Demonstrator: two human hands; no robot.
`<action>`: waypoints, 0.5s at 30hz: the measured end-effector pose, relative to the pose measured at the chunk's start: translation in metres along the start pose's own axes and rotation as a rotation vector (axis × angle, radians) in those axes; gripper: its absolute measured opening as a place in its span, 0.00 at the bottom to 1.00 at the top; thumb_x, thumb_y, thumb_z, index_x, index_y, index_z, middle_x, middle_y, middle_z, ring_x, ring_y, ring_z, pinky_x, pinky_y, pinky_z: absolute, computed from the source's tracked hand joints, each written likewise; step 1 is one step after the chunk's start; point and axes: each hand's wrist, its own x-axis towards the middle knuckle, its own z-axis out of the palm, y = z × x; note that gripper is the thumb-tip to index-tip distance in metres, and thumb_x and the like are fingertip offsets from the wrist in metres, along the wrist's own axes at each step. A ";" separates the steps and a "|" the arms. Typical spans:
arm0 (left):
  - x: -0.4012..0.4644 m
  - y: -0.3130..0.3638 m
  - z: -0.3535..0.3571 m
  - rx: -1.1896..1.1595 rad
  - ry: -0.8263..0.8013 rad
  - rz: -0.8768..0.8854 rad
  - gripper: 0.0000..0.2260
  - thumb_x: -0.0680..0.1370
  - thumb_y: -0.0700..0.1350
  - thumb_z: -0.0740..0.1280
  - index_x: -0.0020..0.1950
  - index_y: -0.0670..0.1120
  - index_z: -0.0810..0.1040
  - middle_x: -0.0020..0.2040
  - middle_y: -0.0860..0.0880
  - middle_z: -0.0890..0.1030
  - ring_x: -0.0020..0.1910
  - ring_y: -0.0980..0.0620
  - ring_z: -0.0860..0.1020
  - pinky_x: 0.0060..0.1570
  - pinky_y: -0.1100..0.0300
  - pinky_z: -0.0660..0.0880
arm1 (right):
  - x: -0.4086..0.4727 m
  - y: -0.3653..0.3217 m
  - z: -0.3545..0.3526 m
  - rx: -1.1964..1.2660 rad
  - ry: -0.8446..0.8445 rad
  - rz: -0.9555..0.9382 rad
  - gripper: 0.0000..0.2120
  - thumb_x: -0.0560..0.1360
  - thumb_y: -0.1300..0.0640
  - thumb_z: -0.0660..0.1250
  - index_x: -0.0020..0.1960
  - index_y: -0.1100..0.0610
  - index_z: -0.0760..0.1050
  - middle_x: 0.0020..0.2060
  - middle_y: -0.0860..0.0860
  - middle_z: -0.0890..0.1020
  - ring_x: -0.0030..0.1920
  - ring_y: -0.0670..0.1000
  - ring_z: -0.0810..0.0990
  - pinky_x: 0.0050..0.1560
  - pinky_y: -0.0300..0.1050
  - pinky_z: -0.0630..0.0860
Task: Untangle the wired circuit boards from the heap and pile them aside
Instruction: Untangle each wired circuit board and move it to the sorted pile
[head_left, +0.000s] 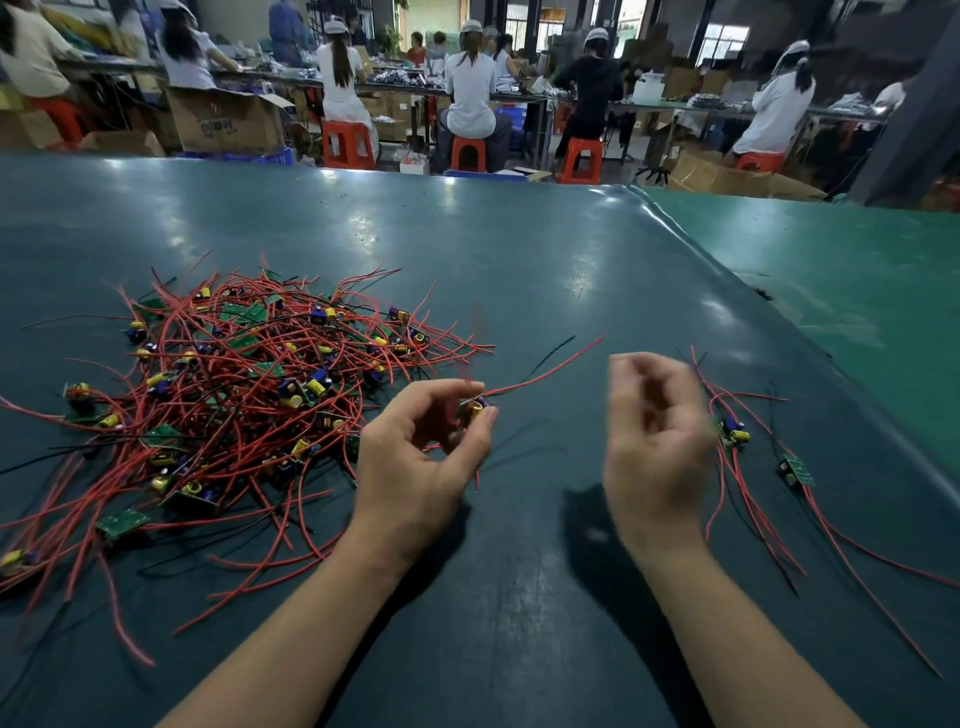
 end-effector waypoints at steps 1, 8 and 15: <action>0.000 0.000 -0.001 0.072 0.026 0.067 0.09 0.72 0.38 0.75 0.49 0.48 0.82 0.38 0.51 0.80 0.33 0.55 0.76 0.38 0.65 0.74 | -0.009 -0.004 0.004 -0.008 -0.159 -0.095 0.02 0.77 0.50 0.66 0.46 0.46 0.76 0.34 0.42 0.77 0.32 0.41 0.73 0.34 0.34 0.69; 0.001 0.003 -0.008 0.424 0.156 0.419 0.07 0.68 0.37 0.75 0.44 0.39 0.81 0.39 0.49 0.75 0.38 0.55 0.72 0.43 0.70 0.68 | -0.027 -0.009 0.014 0.053 -0.583 -0.089 0.12 0.72 0.51 0.74 0.54 0.49 0.80 0.44 0.42 0.82 0.36 0.43 0.80 0.35 0.33 0.74; 0.001 -0.002 -0.004 0.562 0.019 0.439 0.10 0.66 0.36 0.79 0.41 0.39 0.79 0.46 0.46 0.81 0.47 0.46 0.77 0.45 0.50 0.75 | -0.023 -0.020 0.015 0.420 -0.461 0.373 0.04 0.69 0.54 0.73 0.41 0.53 0.85 0.27 0.50 0.80 0.22 0.47 0.70 0.21 0.36 0.66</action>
